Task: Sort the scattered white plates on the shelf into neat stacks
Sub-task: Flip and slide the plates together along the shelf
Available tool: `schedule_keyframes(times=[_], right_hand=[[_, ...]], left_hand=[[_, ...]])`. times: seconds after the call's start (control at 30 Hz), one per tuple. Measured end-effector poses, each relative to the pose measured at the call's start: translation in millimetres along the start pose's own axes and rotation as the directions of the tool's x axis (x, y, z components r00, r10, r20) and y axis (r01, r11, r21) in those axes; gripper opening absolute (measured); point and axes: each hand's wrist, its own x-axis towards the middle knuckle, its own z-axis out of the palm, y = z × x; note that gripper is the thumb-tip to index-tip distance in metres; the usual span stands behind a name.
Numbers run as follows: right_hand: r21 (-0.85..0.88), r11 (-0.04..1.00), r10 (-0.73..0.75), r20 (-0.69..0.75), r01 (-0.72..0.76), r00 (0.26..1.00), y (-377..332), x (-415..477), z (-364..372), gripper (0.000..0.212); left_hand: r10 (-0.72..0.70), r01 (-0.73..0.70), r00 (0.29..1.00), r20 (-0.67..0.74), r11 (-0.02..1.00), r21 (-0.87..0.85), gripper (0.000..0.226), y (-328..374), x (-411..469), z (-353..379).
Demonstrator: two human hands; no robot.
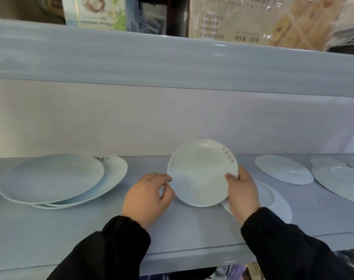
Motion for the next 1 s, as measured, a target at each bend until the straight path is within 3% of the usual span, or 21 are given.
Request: schedule_keyframes(times=[0.1, 0.17, 0.3, 0.4, 0.47, 0.6, 0.73, 0.9, 1.0], right_hand=[[-0.009, 0.997, 0.078, 0.06, -0.078, 0.995, 14.5, -2.1, 17.2, 0.044], [-0.115, 0.99, 0.09, 0.078, -0.081, 0.993, 16.6, -1.6, 22.0, 0.042], [-0.456, 0.875, -0.076, 0.198, 0.161, 0.977, 11.5, -9.3, 21.5, 0.045], [-0.609, 0.742, -0.1, 0.313, 0.28, 0.944, 17.3, -9.4, 23.0, 0.06], [-0.681, 0.657, -0.097, 0.348, 0.323, 0.932, 20.2, -8.0, 22.7, 0.058], [-0.716, 0.563, -0.116, 0.426, 0.413, 0.897, 22.4, -7.1, 17.9, 0.048], [-0.708, 0.592, -0.151, 0.372, 0.385, 0.916, 20.4, -7.8, 14.8, 0.043], [-0.675, 0.618, -0.197, 0.363, 0.403, 0.911, 12.3, -15.2, 13.6, 0.036], [-0.649, 0.625, -0.232, 0.376, 0.433, 0.897, 9.4, -19.4, 12.4, 0.035]], left_hand=[[-0.008, 0.008, 1.0, 0.022, 1.0, -0.007, 0.03, -0.4, 0.8, -0.4], [-0.011, 0.011, 0.999, 0.039, 1.0, -0.007, 0.032, -0.6, 0.9, 0.1], [-0.02, 0.02, 0.997, 0.068, 1.0, 0.002, 0.033, -0.7, 0.8, 1.5], [-0.017, 0.017, 0.996, 0.091, 1.0, -0.002, 0.033, -0.4, 0.3, 0.7], [-0.021, 0.023, 0.994, 0.105, 1.0, -0.015, 0.033, 0.0, -0.1, 0.1], [-0.002, 0.005, 0.995, 0.104, 0.999, -0.033, 0.034, 1.5, -0.8, -0.9], [0.014, -0.011, 0.998, 0.065, 0.998, -0.054, 0.036, 2.0, -0.8, -2.7], [-0.024, 0.03, 0.992, 0.12, 0.998, -0.049, 0.039, -1.6, 0.3, -0.6], [-0.06, 0.067, 0.988, 0.14, 0.997, -0.042, 0.029, -4.2, 1.3, 0.7]])
